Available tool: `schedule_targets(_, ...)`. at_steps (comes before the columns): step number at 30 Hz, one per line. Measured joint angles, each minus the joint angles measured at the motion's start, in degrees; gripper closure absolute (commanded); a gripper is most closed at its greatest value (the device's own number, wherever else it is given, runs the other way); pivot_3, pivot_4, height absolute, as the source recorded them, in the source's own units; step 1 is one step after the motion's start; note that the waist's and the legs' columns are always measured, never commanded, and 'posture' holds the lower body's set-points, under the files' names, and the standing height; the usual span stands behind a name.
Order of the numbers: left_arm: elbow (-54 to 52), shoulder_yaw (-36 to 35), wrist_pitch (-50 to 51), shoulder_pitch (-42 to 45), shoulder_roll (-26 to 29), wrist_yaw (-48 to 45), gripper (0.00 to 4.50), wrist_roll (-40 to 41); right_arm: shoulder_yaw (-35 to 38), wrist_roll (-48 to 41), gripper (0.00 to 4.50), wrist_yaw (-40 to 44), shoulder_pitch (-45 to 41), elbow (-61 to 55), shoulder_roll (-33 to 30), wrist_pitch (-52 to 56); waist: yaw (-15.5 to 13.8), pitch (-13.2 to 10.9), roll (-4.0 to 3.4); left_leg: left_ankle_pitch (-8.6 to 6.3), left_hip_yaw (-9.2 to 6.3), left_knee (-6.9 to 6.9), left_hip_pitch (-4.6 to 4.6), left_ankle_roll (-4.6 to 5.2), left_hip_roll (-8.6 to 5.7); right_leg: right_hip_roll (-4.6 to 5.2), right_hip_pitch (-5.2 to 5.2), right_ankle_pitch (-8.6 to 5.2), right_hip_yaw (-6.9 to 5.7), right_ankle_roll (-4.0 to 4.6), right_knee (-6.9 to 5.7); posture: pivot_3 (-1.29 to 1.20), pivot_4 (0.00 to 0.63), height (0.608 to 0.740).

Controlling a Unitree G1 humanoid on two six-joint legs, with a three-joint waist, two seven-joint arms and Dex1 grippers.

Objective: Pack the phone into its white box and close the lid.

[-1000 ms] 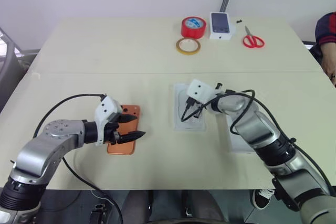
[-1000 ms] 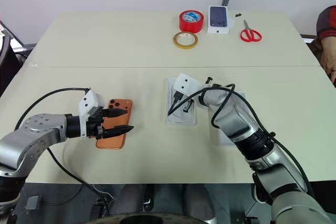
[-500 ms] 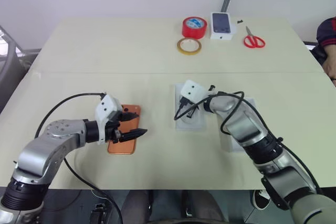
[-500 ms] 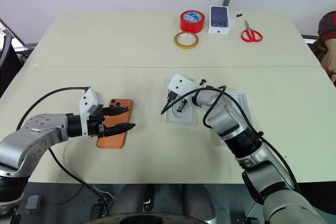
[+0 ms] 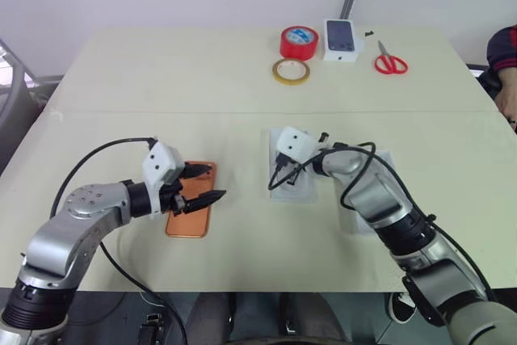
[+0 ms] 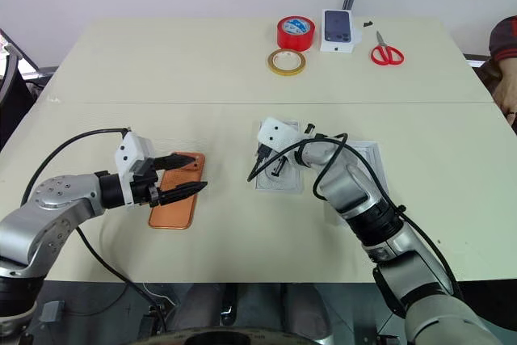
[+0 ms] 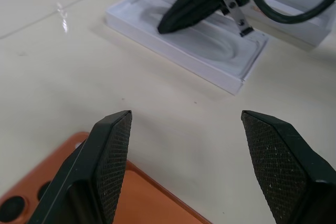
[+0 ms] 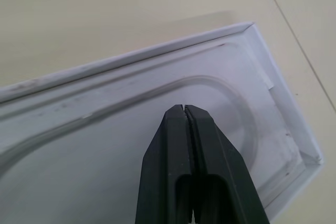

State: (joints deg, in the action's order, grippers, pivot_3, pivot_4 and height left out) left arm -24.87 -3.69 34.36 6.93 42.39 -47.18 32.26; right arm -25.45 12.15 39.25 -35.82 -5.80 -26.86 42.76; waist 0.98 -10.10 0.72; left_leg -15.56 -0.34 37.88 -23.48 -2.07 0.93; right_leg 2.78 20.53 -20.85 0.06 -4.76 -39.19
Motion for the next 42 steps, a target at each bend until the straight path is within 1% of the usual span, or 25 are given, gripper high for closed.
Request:
schedule_targets(5, 0.8, -0.9, 0.6, 0.4, -0.9, 2.9, 0.99, -0.6, 0.6, -0.2, 4.45, 1.0, 0.0, -1.1, -1.0, 0.8, 0.0, 0.0, 0.00, 0.00, 0.00, 0.00, 0.00, 0.00, 0.00, 0.00, 0.00, 0.00, 0.00, 0.00, 0.00, 0.00, 0.150, 0.740)
schedule_targets(8, 3.4, -4.7, 6.6, 2.1, -2.1, 8.0, 0.99, 1.2, 3.2, -3.0, 4.45, 2.5, -0.5, -3.2, -0.4, 1.7, 0.0, 0.0, 0.00, 0.00, -0.01, 0.00, -0.01, 0.00, 0.00, -0.01, 0.03, 0.00, 0.00, 0.00, -0.01, 0.00, 0.150, 0.740)
schedule_targets(9, 4.7, -7.2, 10.0, 2.9, -2.8, 10.8, 0.99, 2.4, 4.0, -4.6, 4.45, 3.7, -1.1, -5.1, 0.0, 2.0, 0.1, 0.0, 0.00, -0.01, -0.01, 0.00, -0.01, 0.02, 0.02, -0.02, 0.03, 0.00, 0.00, 0.00, -0.02, 0.00, 0.150, 0.740)
schedule_targets(10, 5.2, -8.7, 11.8, 3.2, -3.1, 12.4, 0.47, 3.0, 4.2, -5.7, 4.50, 4.4, -1.5, -6.6, 0.3, 2.1, 0.2, 0.0, 0.00, -0.01, -0.01, -0.01, -0.01, 0.02, 0.02, -0.03, 0.04, 0.00, 0.00, 0.00, -0.02, 0.00, 0.150, 0.740)
schedule_targets(11, 5.2, -10.1, 14.1, 3.1, -3.2, 14.5, 0.21, 3.6, 4.4, -7.1, 4.50, 5.5, -1.8, -8.4, 1.1, 2.7, 0.3, 0.0, 0.00, -0.02, -0.01, -0.01, 0.00, 0.03, 0.02, -0.03, 0.04, 0.00, 0.00, 0.00, -0.02, 0.00, 0.150, 0.740)
schedule_targets(12, 5.2, -11.6, 16.3, 2.9, -3.3, 16.3, 0.06, 4.1, 4.2, -8.4, 4.50, 6.4, -1.9, -9.7, 2.0, 3.1, 0.3, 0.0, 0.00, -0.02, -0.01, -0.02, 0.00, 0.03, 0.03, -0.03, 0.05, 0.00, 0.00, 0.00, -0.02, 0.00, 0.150, 0.740)
schedule_targets(16, 4.6, -16.9, 24.1, 1.3, -3.8, 21.5, 0.06, 6.5, -1.1, -9.9, 4.50, 8.9, -1.5, -10.8, 2.7, 2.0, 0.1, 0.0, 0.01, -0.02, -0.02, 0.02, 0.00, 0.03, 0.00, 0.03, 0.02, 0.00, -0.01, 0.00, -0.02, 0.00, 0.150, 0.740)
schedule_targets(19, 2.6, -20.4, 33.2, -1.0, -4.1, 24.1, 0.06, 10.4, -5.8, -9.0, 4.50, 9.5, -1.4, -8.5, 3.1, 0.0, -0.1, 0.0, 0.02, -0.02, -0.03, 0.04, 0.00, 0.03, -0.01, 0.05, 0.02, 0.00, -0.02, 0.00, -0.02, 0.00, 0.150, 0.740)
schedule_targets(21, 1.1, -21.7, 38.2, -1.8, -4.5, 25.0, 0.06, 13.4, -7.3, -8.6, 4.50, 9.5, -1.5, -6.6, 3.8, -0.8, -0.1, 0.0, 0.02, -0.02, -0.03, 0.05, 0.00, 0.02, -0.01, 0.05, 0.02, 0.00, -0.02, 0.00, -0.03, 0.00, 0.150, 0.740)
schedule_targets(25, -2.1, -25.1, 46.8, -1.9, -7.3, 27.3, 0.06, 18.5, -9.0, -8.1, 4.50, 9.7, -3.5, -2.6, 5.8, -2.3, 0.1, 0.0, 0.03, 0.00, -0.03, 0.05, 0.01, 0.00, 0.00, 0.04, 0.02, 0.00, -0.02, 0.00, -0.04, 0.00, 0.150, 0.740)
schedule_targets(27, -3.4, -25.9, 50.4, -1.6, -8.0, 28.1, 0.06, 19.9, -10.0, -7.8, 4.50, 10.3, -4.3, -0.8, 6.3, -3.3, 0.1, 0.0, 0.05, 0.00, -0.03, 0.05, 0.02, -0.01, -0.01, 0.04, 0.00, 0.00, -0.02, 0.00, -0.04, 0.00, 0.150, 0.740)
schedule_targets(31, -4.6, -27.0, 55.3, 0.3, -11.9, 30.4, 0.06, 22.0, -11.9, -6.9, 4.50, 11.3, -4.9, 1.9, 7.1, -5.1, -0.2, 0.1, 0.00, 0.00, -0.03, 0.06, 0.06, -0.01, -0.04, 0.07, -0.05, 0.00, -0.03, 0.00, -0.02, 0.00, 0.150, 0.740)
schedule_targets(42, -3.4, -24.2, 56.0, 3.7, -20.1, 40.3, 0.06, 29.6, -12.7, -3.4, 4.50, 11.5, -5.6, 3.8, 8.2, -7.9, -0.6, 0.3, -0.02, 0.08, -0.05, 0.10, 0.12, -0.15, -0.13, 0.15, -0.15, 0.00, -0.06, -0.01, -0.01, 0.00, 0.150, 0.740)
